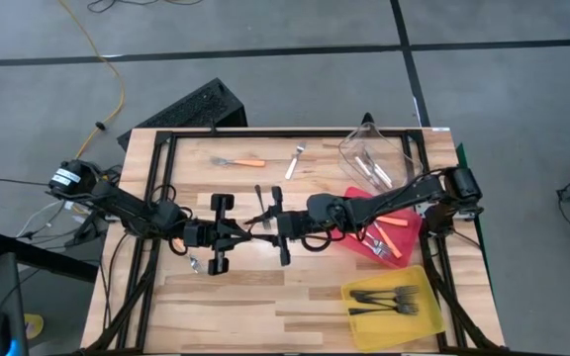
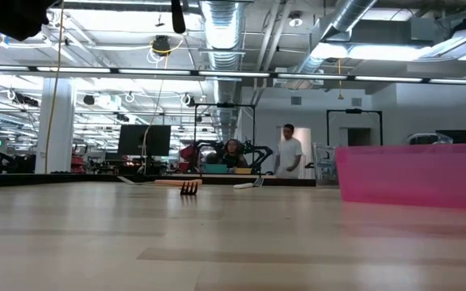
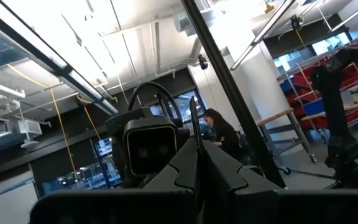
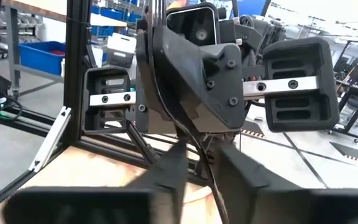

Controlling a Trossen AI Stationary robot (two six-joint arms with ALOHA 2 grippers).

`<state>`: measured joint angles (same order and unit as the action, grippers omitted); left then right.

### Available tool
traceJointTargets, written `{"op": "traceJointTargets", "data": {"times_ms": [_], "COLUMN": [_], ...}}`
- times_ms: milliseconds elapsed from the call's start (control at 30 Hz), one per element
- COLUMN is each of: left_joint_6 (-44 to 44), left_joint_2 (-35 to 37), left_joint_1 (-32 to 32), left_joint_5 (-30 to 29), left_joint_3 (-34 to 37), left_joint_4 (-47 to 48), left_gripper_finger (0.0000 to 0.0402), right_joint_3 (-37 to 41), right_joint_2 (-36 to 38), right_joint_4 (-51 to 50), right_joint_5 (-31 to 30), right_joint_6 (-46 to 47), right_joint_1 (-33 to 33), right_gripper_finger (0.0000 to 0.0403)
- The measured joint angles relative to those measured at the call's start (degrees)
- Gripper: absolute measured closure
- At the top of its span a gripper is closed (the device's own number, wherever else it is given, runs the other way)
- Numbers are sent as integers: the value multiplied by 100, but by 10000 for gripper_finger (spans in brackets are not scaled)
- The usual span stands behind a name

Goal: Sort silverware by color (type)
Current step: Put the black fork into the yellow bin

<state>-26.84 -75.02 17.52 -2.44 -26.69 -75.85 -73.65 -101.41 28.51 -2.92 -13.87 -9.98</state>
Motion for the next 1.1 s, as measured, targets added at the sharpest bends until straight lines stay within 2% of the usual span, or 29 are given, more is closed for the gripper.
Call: {"op": "traceJointTargets", "data": {"times_ms": [133,167,433,767,933,1100], "left_joint_6": [77,125,351,529,632,618], "left_joint_2": [8,13,13,20,352,1076], "left_joint_1": [-2,-4,4,17,76,92], "left_joint_5": [-91,-106,-546,-588,-1024,-1571], "left_joint_3": [2,1,2,8,8,8], "left_joint_4": [18,15,45,588,1104,2044], "left_gripper_finger": [401,401,384,272,224,203], "right_joint_3": [0,0,0,0,1,-4], "right_joint_2": [0,0,2,2,95,420], "right_joint_4": [-61,-72,-170,-221,-373,-747], "right_joint_5": [-4,-75,-345,-343,-374,-459], "right_joint_6": [-86,-112,-79,-37,-61,-145], "right_joint_1": [0,-3,-59,-57,-52,-59], "right_gripper_finger": [369,379,379,380,380,380]}}
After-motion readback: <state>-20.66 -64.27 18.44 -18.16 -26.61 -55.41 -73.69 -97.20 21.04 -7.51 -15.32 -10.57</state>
